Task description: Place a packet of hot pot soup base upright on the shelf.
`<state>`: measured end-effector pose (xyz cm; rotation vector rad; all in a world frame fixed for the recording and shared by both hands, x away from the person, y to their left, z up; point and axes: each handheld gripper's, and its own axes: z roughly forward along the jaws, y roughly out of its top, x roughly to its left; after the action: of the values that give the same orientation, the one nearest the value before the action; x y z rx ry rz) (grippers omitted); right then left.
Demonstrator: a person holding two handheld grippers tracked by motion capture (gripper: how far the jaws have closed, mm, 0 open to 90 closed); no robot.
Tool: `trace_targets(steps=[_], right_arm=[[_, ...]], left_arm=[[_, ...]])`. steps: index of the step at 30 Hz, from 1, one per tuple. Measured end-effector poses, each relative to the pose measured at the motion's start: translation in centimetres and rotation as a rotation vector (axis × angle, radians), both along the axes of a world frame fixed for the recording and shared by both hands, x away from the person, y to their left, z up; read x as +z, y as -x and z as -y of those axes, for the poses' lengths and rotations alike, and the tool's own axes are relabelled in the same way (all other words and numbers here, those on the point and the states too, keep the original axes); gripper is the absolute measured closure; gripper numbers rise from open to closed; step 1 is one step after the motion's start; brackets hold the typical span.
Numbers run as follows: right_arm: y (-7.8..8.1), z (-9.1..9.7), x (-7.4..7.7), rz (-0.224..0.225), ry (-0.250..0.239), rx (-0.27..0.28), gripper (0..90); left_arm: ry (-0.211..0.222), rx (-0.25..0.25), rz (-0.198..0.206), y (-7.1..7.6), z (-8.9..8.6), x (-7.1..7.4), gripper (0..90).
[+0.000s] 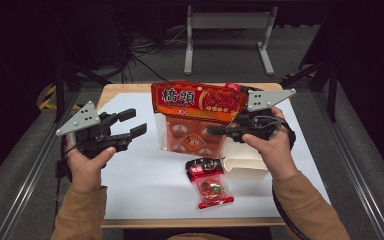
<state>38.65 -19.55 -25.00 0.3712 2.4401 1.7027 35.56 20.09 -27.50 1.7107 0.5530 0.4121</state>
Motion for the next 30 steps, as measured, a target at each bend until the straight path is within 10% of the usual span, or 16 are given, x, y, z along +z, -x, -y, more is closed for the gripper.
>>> trace_targets(steps=[30], right_arm=[[0.0,6.3,2.3,0.031,0.036,-0.161,70.2]], left_arm=[[-0.039,0.062,-0.075,-1.9,-2.0,-2.2,38.4]])
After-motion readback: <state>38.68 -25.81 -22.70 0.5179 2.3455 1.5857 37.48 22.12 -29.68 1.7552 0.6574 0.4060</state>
